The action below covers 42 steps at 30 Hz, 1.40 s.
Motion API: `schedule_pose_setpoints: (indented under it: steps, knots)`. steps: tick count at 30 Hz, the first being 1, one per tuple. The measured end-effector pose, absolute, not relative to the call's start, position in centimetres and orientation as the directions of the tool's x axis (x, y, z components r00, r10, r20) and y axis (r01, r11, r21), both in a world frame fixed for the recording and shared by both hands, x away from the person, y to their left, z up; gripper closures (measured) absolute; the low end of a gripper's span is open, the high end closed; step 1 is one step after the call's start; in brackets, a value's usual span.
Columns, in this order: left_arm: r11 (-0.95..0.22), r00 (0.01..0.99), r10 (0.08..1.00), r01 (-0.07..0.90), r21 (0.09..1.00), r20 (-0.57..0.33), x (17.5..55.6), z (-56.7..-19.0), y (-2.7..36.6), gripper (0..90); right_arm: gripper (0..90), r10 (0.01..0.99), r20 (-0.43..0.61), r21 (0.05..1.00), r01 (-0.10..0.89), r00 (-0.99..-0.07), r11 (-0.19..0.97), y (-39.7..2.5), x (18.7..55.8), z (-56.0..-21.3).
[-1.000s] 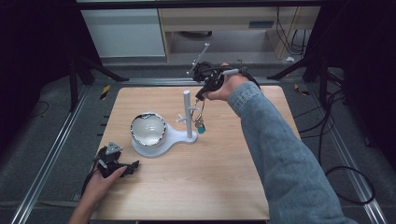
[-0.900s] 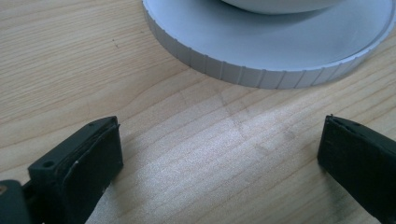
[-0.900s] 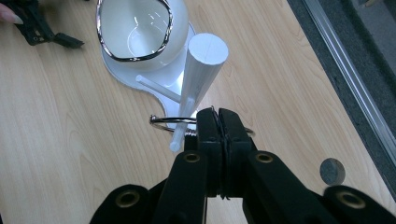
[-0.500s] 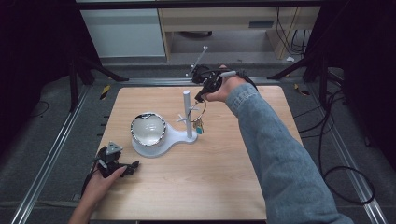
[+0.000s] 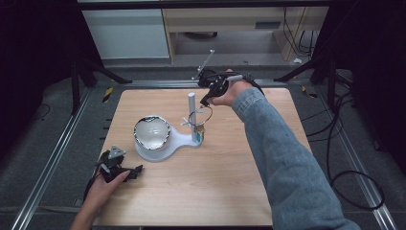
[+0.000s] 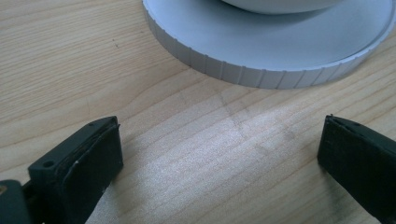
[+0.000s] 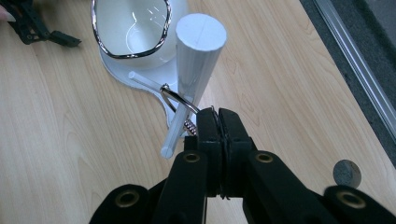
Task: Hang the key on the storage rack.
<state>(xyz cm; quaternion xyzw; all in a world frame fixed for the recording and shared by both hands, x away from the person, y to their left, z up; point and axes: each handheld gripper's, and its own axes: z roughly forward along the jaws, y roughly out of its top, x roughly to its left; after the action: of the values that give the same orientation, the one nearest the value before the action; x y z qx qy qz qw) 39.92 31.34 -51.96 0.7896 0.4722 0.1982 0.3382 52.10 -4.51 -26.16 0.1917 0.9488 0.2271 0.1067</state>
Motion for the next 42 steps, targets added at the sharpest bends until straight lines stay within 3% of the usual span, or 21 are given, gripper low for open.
schedule_pose_setpoints:
  steps: [20,28,42]
  knots:
    - [-0.325,0.475,0.880,0.612,0.721,-0.007,39.9,-52.0,31.3,0.0,86.5,0.426,-0.088,0.475,0.338,-0.901,0.813,-5.3,52.7,-27.3]
    - [-0.325,0.475,0.880,0.612,0.721,-0.006,39.9,-52.0,31.3,0.0,73.3,0.451,-0.105,0.476,0.353,-0.887,0.806,-5.8,52.8,-27.1]
    - [-0.323,0.474,0.880,0.611,0.722,-0.008,39.9,-52.0,31.3,0.0,37.9,0.517,-0.178,0.518,0.367,-0.837,0.773,-7.7,53.1,-26.7]
